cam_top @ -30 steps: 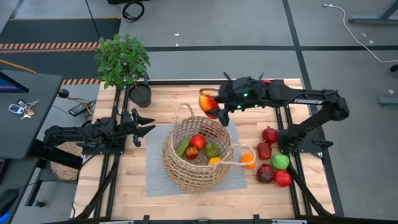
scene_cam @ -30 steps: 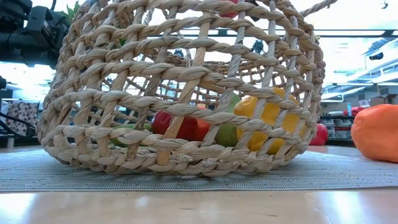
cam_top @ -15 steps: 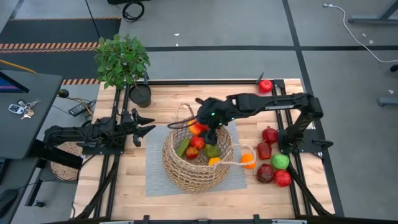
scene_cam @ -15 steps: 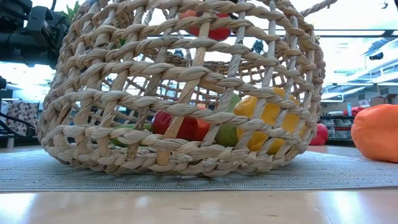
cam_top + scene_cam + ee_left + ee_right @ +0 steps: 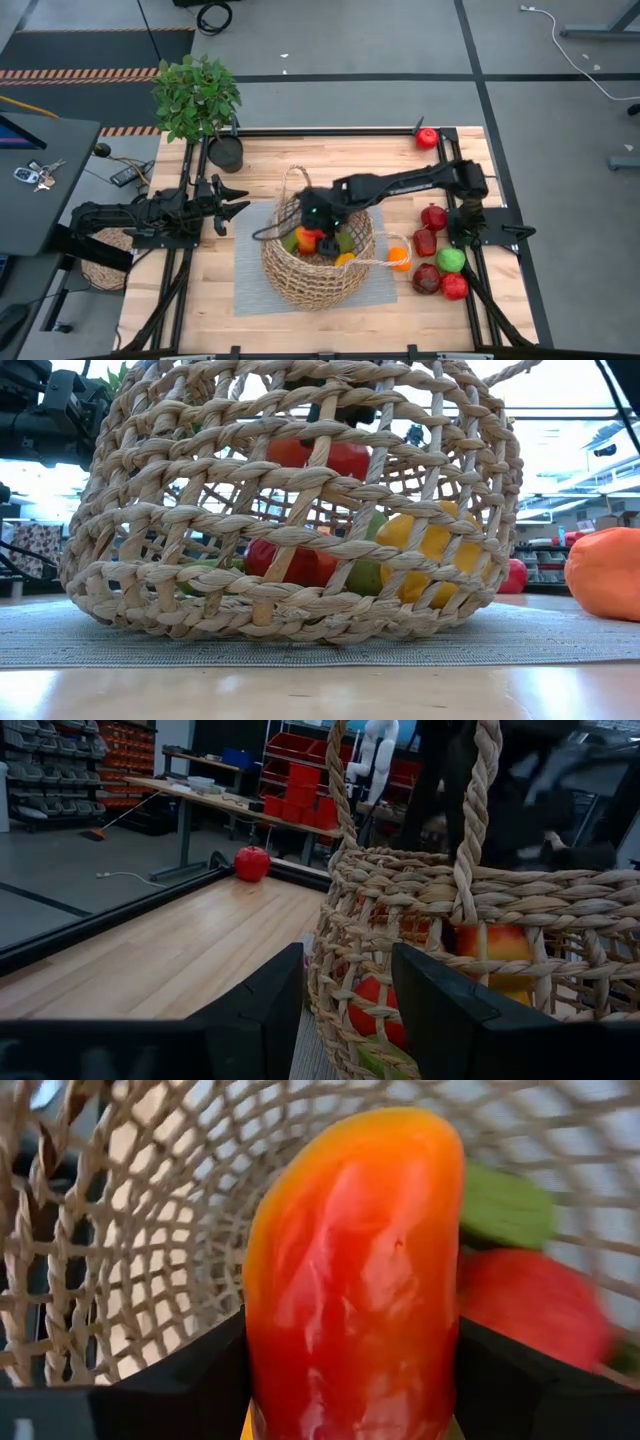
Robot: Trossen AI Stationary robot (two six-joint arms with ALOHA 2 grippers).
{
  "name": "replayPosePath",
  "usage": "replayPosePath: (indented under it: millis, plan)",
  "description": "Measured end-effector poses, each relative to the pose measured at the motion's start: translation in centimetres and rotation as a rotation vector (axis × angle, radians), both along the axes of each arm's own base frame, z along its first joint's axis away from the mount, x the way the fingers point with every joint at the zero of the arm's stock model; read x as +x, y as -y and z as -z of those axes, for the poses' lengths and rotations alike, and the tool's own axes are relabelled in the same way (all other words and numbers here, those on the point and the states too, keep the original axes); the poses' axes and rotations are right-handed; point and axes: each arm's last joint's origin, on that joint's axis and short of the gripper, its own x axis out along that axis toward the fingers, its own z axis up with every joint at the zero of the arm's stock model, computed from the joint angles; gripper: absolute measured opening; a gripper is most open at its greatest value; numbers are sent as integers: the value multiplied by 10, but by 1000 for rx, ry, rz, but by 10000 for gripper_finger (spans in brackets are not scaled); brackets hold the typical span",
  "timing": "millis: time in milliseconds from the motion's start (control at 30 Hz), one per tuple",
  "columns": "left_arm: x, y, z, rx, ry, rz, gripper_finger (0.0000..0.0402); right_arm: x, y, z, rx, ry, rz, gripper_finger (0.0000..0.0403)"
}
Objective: Build produce basket
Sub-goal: Put the orange mango into the basket, then put the red apple into the basket
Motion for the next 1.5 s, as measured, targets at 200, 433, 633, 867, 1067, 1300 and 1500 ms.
replayPosePath:
  millis: [200, 433, 633, 867, 1067, 1300, 1500]
  plan:
    - [0, 0, 0, 0, 0, 0, 160, 12, -14, 27, 19, -18, -78, 277]
    - [0, 0, 0, 0, 0, 0, 160, 19, -27, 45, 65, -22, -152, 277]
    - [0, 0, 0, 0, 0, 0, 160, 18, -33, 46, -6, -24, -123, 279]
    - [0, 0, 0, 0, 0, 0, 160, 18, -32, 44, 58, -54, -51, 333]
    - [0, 0, 0, 0, 0, 0, 160, 19, -23, 10, 93, -100, 12, 367]
    - [0, 0, 0, 0, 0, 0, 160, 12, -9, -51, -116, -71, 59, 361]
    - [0, 0, 0, 0, 0, 0, 160, 6, 1, -73, -332, -38, 117, 353]
